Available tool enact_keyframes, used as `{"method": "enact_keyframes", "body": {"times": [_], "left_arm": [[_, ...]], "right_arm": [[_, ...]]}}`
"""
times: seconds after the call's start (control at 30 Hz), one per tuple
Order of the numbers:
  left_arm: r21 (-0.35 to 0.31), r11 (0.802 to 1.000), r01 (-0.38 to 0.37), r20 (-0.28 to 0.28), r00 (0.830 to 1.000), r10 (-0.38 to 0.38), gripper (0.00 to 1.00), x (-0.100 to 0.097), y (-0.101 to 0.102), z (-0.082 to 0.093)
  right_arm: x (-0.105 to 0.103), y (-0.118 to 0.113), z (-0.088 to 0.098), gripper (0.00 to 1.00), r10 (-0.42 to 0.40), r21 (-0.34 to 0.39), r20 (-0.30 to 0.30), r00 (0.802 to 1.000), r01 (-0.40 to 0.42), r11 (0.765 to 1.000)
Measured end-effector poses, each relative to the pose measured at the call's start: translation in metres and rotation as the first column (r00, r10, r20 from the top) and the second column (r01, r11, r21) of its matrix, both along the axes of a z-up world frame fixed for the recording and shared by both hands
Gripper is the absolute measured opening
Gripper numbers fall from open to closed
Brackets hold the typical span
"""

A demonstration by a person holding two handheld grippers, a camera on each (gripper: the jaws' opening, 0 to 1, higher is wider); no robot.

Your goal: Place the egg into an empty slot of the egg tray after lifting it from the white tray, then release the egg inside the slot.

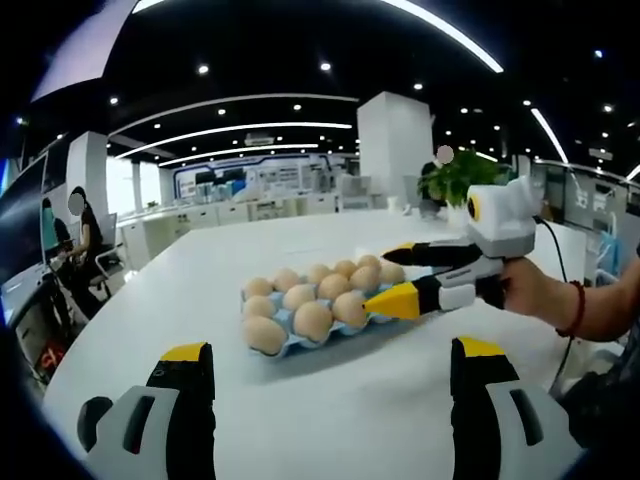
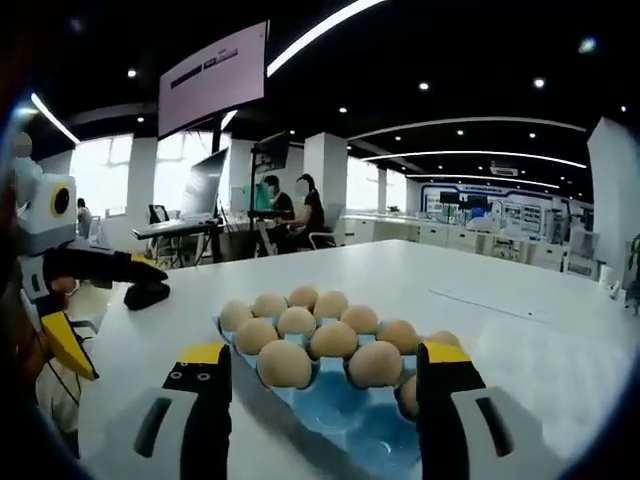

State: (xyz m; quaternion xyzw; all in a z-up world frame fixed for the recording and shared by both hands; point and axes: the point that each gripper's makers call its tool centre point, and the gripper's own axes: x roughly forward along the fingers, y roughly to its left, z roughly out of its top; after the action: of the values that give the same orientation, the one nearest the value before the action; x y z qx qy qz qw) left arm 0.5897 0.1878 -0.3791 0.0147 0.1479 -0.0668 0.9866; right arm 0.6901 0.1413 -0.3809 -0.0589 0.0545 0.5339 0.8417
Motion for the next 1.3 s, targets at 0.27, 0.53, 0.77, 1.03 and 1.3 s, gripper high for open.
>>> {"method": "enact_keyframes", "body": {"times": [0.27,0.53,0.77,1.03,1.3], "left_arm": [[0.009,1.000,0.003,-0.002,1.000,-0.003,1.00,0.000,-0.001,0.000],[-0.001,1.000,-0.007,0.012,1.000,0.007,1.00,0.002,0.000,0.003],[0.003,1.000,-0.008,0.012,1.000,0.007,1.00,0.002,0.000,0.004],[0.005,1.000,0.004,0.006,1.000,-0.004,1.00,0.005,-0.004,0.003],[0.003,1.000,0.011,0.010,1.000,-0.011,1.00,0.006,-0.007,0.003]], "right_arm": [[0.007,-0.007,-0.003,0.79,-0.021,-0.007,-0.014,1.000,0.021,1.000],[0.020,-0.026,-0.005,0.79,-0.064,-0.018,-0.018,0.998,0.063,0.998],[0.029,-0.043,-0.001,0.79,-0.097,-0.027,-0.010,0.995,0.096,0.995],[0.041,-0.078,0.009,0.78,-0.151,-0.050,0.022,0.988,0.151,0.987],[0.048,-0.096,0.006,0.78,-0.178,-0.065,0.020,0.984,0.179,0.982]]}}
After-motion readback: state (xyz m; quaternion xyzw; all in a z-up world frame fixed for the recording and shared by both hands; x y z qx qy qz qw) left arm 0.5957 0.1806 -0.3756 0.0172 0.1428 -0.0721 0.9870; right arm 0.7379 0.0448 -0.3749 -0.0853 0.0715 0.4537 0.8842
